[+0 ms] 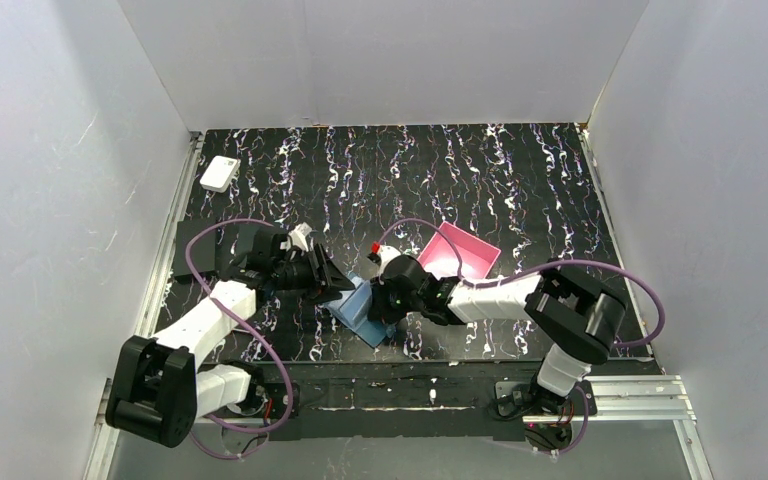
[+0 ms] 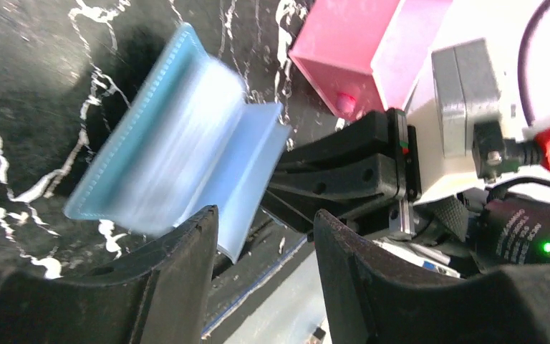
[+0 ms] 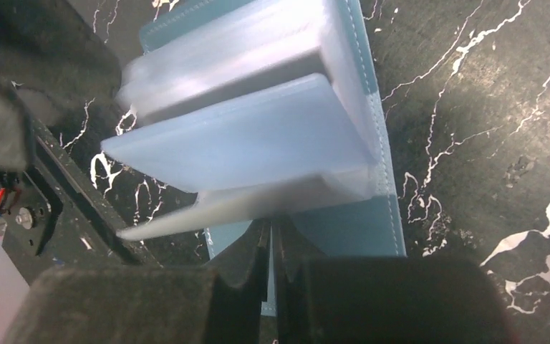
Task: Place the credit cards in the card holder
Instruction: Open the card holder.
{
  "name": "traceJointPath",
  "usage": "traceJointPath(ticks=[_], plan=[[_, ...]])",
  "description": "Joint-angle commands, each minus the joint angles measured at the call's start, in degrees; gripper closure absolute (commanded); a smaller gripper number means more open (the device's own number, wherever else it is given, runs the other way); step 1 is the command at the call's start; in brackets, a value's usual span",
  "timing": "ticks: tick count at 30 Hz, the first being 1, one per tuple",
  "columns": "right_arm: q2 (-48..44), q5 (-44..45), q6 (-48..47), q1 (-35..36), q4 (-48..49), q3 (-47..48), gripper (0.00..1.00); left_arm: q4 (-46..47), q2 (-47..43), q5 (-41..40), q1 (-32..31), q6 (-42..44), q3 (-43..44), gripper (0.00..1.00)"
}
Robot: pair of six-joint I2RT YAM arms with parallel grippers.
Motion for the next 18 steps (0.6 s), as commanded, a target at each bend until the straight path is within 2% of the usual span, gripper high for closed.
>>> traceJointPath(ticks=[1, 4, 8, 10, 12, 15, 18], plan=[[-4.49, 0.11, 2.96, -0.30, -0.45, 0.33, 0.85, -0.62, -1.57, 5.07, -1.06, -2.13, -1.50, 0.50], [-6.10, 1.60, 3.18, -0.30, -3.49, 1.14, 0.78, 0.30, -0.85, 5.02, -2.10, -2.68, -1.86, 0.50], [-8.65, 4.66, 3.32, -0.30, -8.21, 2.04, 0.74, 1.37, -0.27, 3.72, -3.81, -3.51, -2.06, 0.51], [-10.17, 5.07, 3.55, -0.30, -9.58, 1.88, 0.71, -1.18, -1.76, 1.13, -3.79, -2.57, -1.56, 0.51], [-11.10, 5.75, 3.84, -0.30, -12.26, 2.73, 0.62, -5.78, -4.07, -3.17, -3.80, -0.19, 0.46, 0.50], [-10.54, 6.40, 5.40, -0.30, -16.75, 5.73, 0.41, -14.30, -7.88, -10.08, -3.73, 3.27, 3.59, 0.47], [-7.61, 6.78, 12.37, -0.15, -18.03, 8.25, 0.29, -16.60, -9.13, -11.87, -3.64, 4.65, 4.75, 0.46]])
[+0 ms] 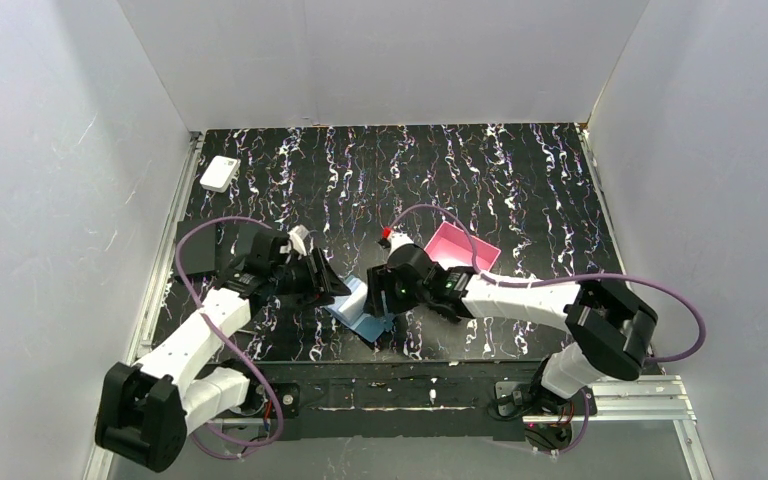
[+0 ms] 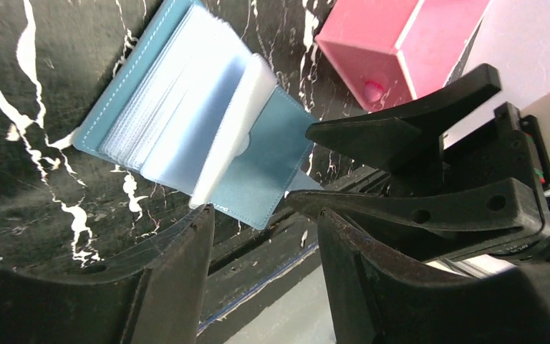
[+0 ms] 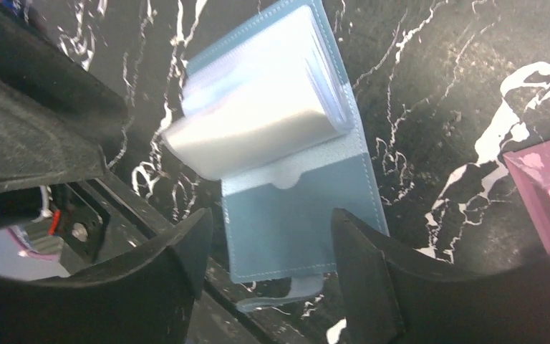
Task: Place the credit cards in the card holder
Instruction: Open the card holder.
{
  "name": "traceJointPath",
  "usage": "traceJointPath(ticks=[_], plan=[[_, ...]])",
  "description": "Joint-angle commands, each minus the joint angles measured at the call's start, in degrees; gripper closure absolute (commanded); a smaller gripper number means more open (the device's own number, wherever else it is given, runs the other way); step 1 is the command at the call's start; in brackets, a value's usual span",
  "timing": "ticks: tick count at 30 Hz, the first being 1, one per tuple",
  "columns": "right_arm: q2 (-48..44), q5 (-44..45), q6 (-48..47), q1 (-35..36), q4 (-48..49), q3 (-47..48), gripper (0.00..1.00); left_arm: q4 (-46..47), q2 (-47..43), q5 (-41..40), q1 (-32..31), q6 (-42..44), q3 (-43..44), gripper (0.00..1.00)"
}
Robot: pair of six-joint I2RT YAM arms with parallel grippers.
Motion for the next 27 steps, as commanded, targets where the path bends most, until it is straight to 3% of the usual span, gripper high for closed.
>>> traceJointPath(ticks=[1, 3, 6, 9, 11, 17, 20, 27], plan=[[2.66, 2.81, 10.08, 0.04, -4.87, 6.15, 0.27, -8.40, -3.08, -6.51, 0.14, 4.31, 4.09, 0.47], [5.11, 5.04, 15.13, 0.41, -6.60, 8.23, 0.24, -9.12, -3.83, -7.44, 0.09, 3.68, 4.04, 0.48], [8.37, 9.00, 22.56, 1.77, -8.90, 11.92, 0.16, -12.58, -6.52, -12.63, 0.22, 2.82, 4.73, 0.40], [14.77, 14.24, 26.67, 3.74, -22.57, 22.10, 0.11, -18.36, -8.76, -18.23, 0.34, 4.06, 7.49, 0.28], [18.11, 17.04, 29.02, 4.67, -28.83, 26.52, 0.02, -21.77, -10.26, -21.10, 0.48, 5.78, 9.93, 0.24], [21.87, 21.47, 33.38, 5.58, -33.59, 30.03, 0.02, -29.57, -15.24, -28.80, 0.51, 8.62, 15.81, 0.16], [26.13, 23.28, 34.13, 5.95, -40.72, 36.39, 0.02, -32.41, -17.90, -33.63, 0.54, 7.07, 17.35, 0.10], [30.81, 24.84, 35.97, 6.85, -49.01, 45.51, 0.02, -37.36, -22.78, -40.12, 0.51, 4.05, 16.41, 0.06]])
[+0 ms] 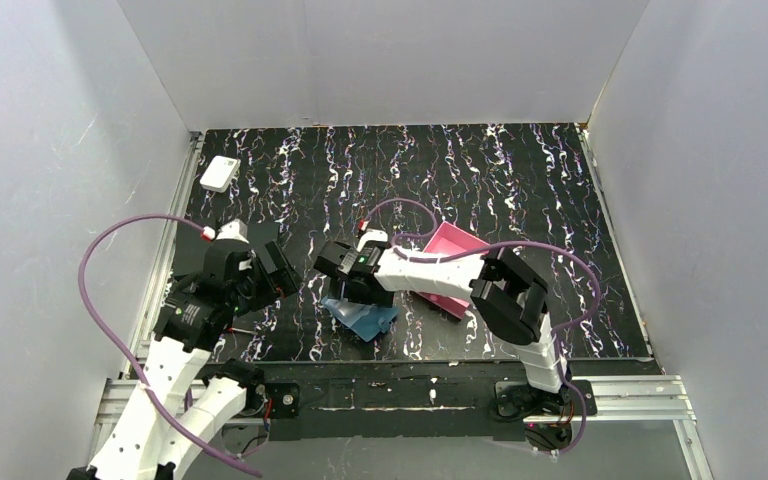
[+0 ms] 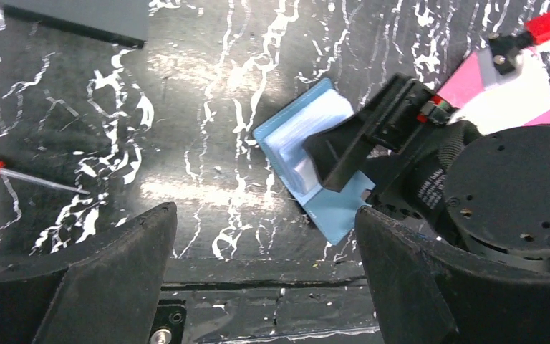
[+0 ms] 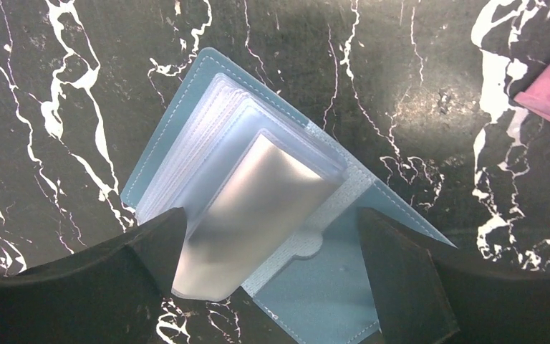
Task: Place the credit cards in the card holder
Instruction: Open the card holder.
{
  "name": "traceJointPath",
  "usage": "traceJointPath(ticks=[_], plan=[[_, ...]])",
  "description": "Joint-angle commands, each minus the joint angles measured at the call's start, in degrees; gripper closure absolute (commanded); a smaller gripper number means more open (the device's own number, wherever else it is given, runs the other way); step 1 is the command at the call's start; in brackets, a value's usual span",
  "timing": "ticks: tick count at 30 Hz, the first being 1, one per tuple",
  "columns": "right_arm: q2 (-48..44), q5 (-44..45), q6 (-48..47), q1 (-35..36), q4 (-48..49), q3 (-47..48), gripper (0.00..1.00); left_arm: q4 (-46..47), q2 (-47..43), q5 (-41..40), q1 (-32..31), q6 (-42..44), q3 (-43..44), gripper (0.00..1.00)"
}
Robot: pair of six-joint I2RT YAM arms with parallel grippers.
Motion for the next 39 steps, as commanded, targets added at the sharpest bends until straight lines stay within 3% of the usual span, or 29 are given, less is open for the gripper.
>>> traceJointPath(ticks=[1, 5, 14, 24, 39], plan=[[1.49, 3.93, 3.86, 0.84, -8.96, 5.04, 0.02, -6.64, -1.56, -7.50, 0.23, -1.51, 0.09, 0.06], [3.50, 4.55, 5.70, 1.02, -14.00, 9.35, 0.02, -9.23, -2.66, -11.05, 0.20, -1.62, -0.12, 0.06], [5.57, 3.94, 9.82, 1.07, -16.58, 15.53, 0.02, -9.45, -3.71, -10.44, 0.21, -1.62, 0.28, 0.06], [8.11, 2.56, 16.93, 0.98, -15.76, 16.19, 0.02, -8.85, -6.77, -12.09, 0.22, -1.49, -0.27, 0.05], [15.54, 3.72, 17.91, 0.98, -20.57, 25.09, 0.02, -7.41, -9.32, -11.18, 0.13, -0.67, -0.96, 0.05]])
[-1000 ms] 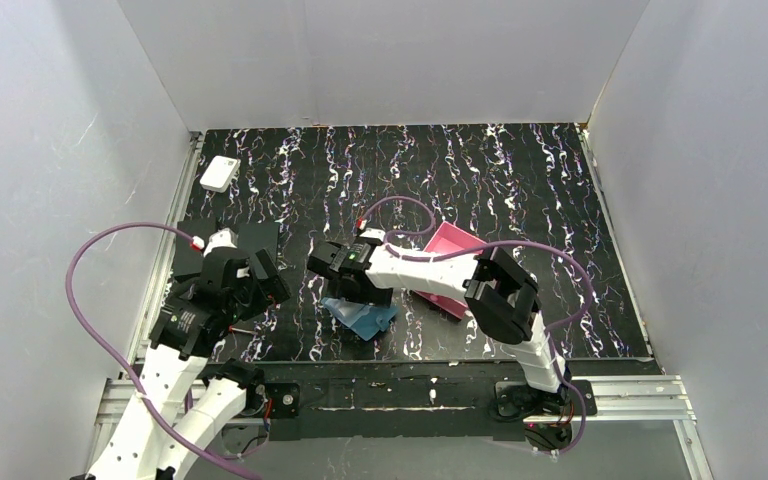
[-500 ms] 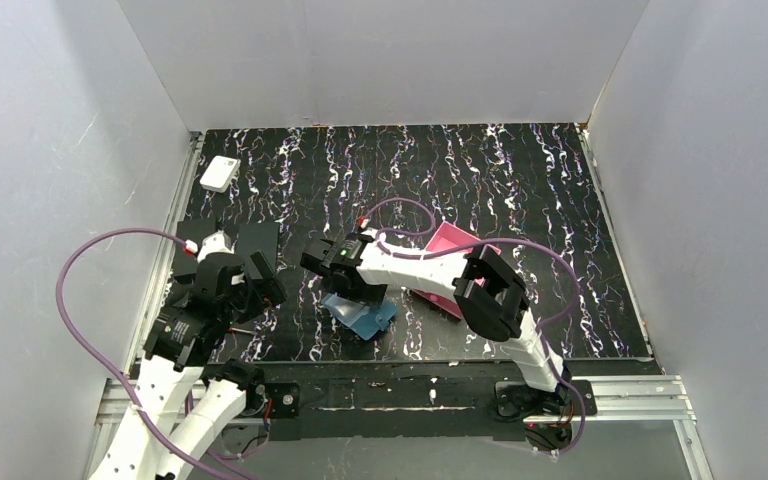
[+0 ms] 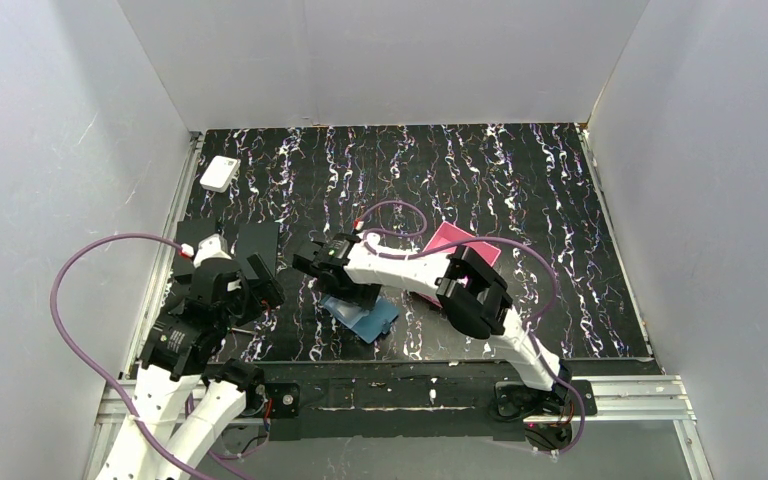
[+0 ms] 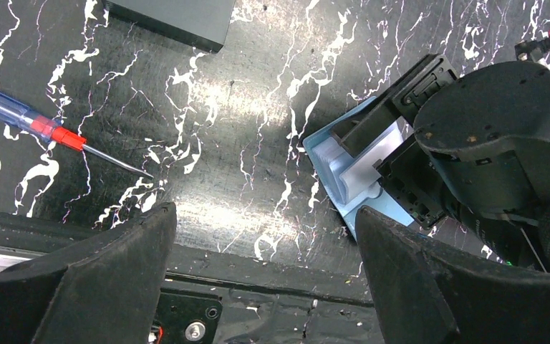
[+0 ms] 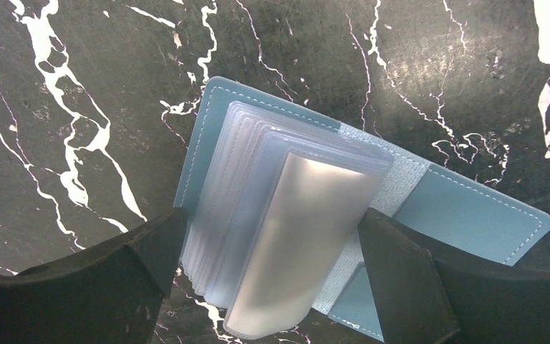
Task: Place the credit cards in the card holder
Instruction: Open the card holder.
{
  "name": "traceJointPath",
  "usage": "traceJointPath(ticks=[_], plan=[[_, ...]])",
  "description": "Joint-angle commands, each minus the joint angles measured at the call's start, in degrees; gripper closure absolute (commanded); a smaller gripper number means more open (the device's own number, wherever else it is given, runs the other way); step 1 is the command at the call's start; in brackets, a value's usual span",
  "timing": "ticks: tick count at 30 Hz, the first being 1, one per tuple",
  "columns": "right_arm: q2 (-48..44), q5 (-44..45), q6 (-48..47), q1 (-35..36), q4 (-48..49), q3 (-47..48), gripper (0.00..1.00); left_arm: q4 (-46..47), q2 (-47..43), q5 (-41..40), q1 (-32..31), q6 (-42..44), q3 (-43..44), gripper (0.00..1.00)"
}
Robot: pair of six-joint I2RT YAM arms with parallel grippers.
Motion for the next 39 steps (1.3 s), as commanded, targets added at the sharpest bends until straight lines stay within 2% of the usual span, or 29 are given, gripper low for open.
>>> traceJointPath(ticks=[1, 5, 7, 9, 11, 14, 16, 20, 24, 27, 31, 33, 37, 39], plan=[[1.79, 2.18, 2.06, 0.26, -3.86, 4.36, 0.02, 0.44, -1.28, -1.16, 0.08, 0.62, -0.39, 0.05], [3.12, 1.09, 1.03, 0.26, -4.96, 4.83, 0.02, 0.63, -2.41, -1.75, 0.12, 0.50, -0.54, 0.05], [3.39, 0.69, 0.64, 0.26, -5.68, 4.69, 0.07, 0.65, -2.46, -1.71, 0.14, 0.55, -0.57, 0.05], [3.29, 0.41, 0.22, 0.26, -5.88, 4.37, 0.20, 0.68, -2.21, -1.54, 0.12, 0.61, -0.55, 0.05], [2.77, 0.20, -0.49, 0.30, -5.00, 3.80, 0.26, 0.80, -1.79, -1.11, 0.12, 0.68, -0.57, 0.05], [0.45, 1.18, -3.28, 0.57, -0.69, 1.06, 0.30, 1.06, -0.90, -0.31, 0.16, 0.90, -0.61, 0.05], [-2.44, 1.84, -5.85, 0.66, 4.08, -4.02, 0.32, 1.11, -0.07, 0.19, 0.10, 1.04, -0.57, 0.05], [-10.28, -0.07, -11.61, 0.61, 21.26, -17.80, 0.55, 1.54, 0.99, 1.85, 0.15, 1.28, -0.65, 0.06], [-16.33, -1.51, -15.31, 0.58, 30.49, -26.69, 0.67, 1.95, 2.74, 5.04, 0.16, 1.75, -0.66, 0.07], [-19.96, -4.08, -20.39, 0.26, 36.83, -31.58, 0.70, 3.52, 4.20, 10.33, 0.12, 2.17, -1.42, 0.07], [-25.30, -12.28, -27.73, -1.23, 52.68, -41.83, 0.78, 7.41, 5.66, 18.57, 0.13, 0.76, -5.02, 0.12], [-27.06, -16.09, -31.34, -1.95, 60.10, -46.65, 0.78, 9.60, 5.91, 21.67, 0.11, -0.99, -7.41, 0.16], [-28.61, -22.32, -38.79, -2.91, 66.46, -50.21, 0.78, 13.81, 5.65, 25.62, 0.15, -5.24, -12.14, 0.27], [-28.89, -27.19, -39.56, -3.79, 71.11, -53.21, 0.80, 15.89, 5.56, 26.96, 0.11, -6.32, -14.03, 0.33]])
